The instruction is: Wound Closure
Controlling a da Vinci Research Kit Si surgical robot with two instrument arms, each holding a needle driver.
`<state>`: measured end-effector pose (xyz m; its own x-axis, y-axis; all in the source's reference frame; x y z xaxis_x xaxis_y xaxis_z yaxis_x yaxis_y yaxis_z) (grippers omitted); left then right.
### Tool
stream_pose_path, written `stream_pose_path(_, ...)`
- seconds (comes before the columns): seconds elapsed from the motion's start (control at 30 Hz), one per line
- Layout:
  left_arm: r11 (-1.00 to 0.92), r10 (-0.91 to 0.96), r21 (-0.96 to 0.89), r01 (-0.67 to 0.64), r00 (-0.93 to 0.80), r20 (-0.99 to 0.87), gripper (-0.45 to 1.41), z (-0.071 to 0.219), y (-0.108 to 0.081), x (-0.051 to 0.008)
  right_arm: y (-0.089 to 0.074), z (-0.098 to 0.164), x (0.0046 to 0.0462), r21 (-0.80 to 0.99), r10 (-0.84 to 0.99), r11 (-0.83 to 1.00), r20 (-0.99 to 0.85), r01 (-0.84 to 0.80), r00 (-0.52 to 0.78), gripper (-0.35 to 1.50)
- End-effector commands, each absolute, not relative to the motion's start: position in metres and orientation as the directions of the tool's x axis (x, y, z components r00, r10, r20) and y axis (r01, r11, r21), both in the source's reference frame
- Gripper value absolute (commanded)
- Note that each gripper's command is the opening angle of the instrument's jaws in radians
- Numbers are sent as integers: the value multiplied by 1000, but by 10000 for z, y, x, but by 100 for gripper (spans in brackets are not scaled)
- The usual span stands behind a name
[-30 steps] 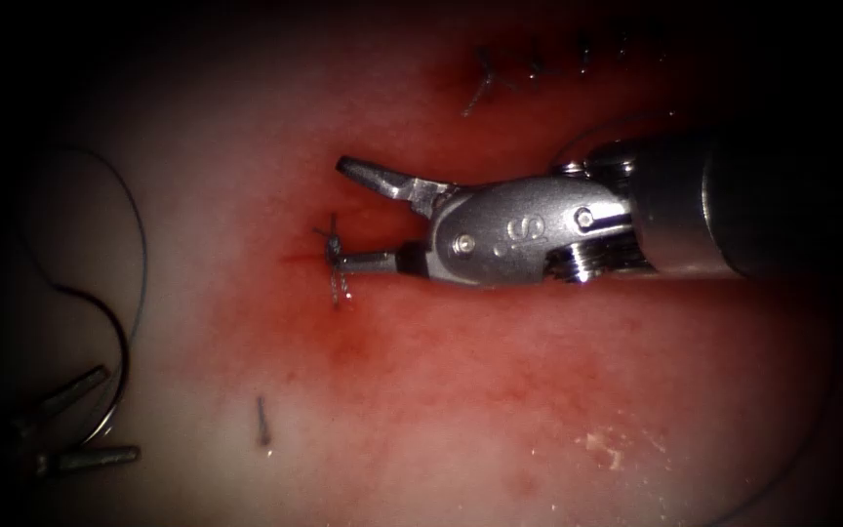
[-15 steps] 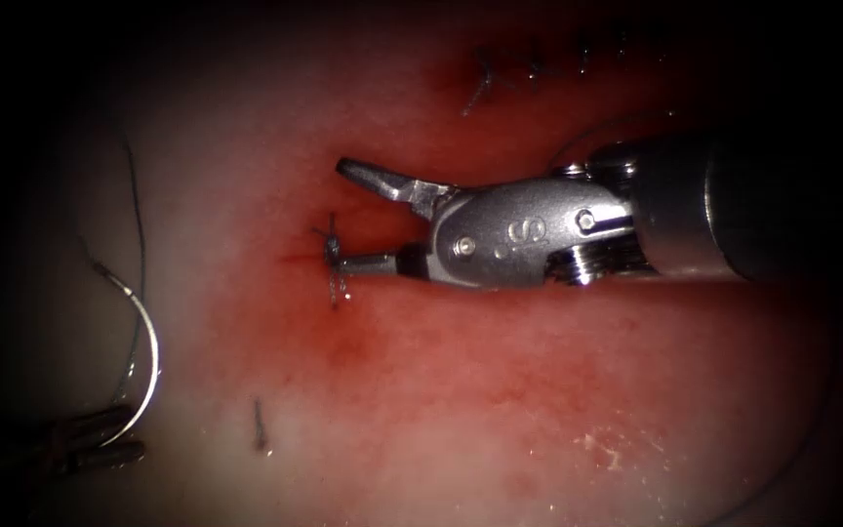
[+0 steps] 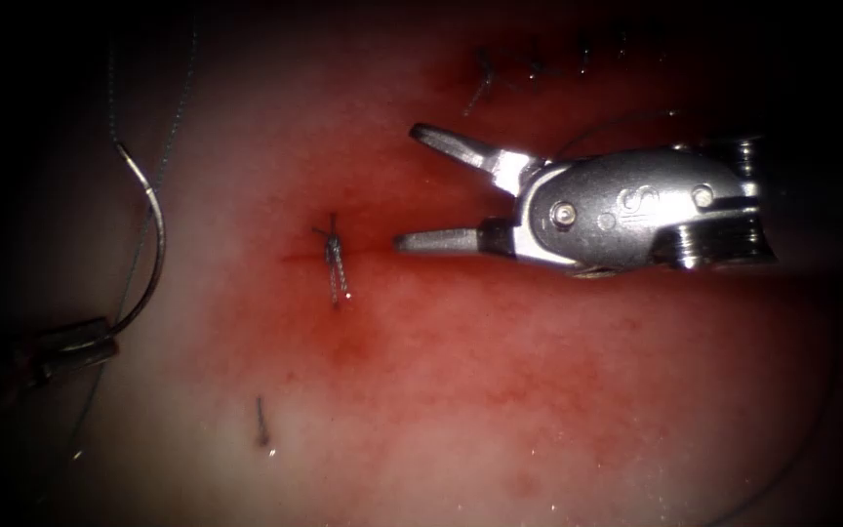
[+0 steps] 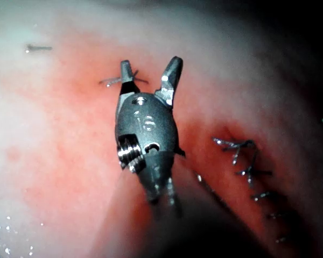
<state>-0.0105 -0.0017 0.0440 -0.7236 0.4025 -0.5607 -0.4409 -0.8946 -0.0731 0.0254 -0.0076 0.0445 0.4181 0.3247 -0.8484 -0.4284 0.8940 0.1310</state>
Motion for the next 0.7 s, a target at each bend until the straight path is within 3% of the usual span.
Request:
stream_pose_path(0.03, -891, 402, -65, -448, -716, -570, -45, 443, -11, -119, -80, 441, 247, 168, 369, 878, -834, -448, 411, 141)
stream_pose_path(0.07, -889, 400, -52, -456, -715, -574, -45, 441, -4, -127, -81, 435, 239, 212, 416, 860, -818, -465, 397, 141)
stream_pose_path(0.17, -881, 403, -41, -471, -703, -586, -45, 438, 13, -160, -81, 420, 223, 410, 626, 733, -720, -544, 301, 118)
stream_pose_path(0.33, -875, 398, -15, -485, -700, -594, -45, 457, 36, -242, -79, 393, 212, 529, 789, 551, -583, -646, 195, 101)
stream_pose_path(0.47, -873, 382, 19, -486, -709, -593, -45, 479, 56, -277, -79, 390, 208, 550, 849, 436, -513, -712, 123, 89)
stream_pose_path(0.7, -868, 343, 120, -483, -755, -559, -45, 523, 70, -274, -74, 405, 203, 540, 879, 313, -477, -782, 22, 88)
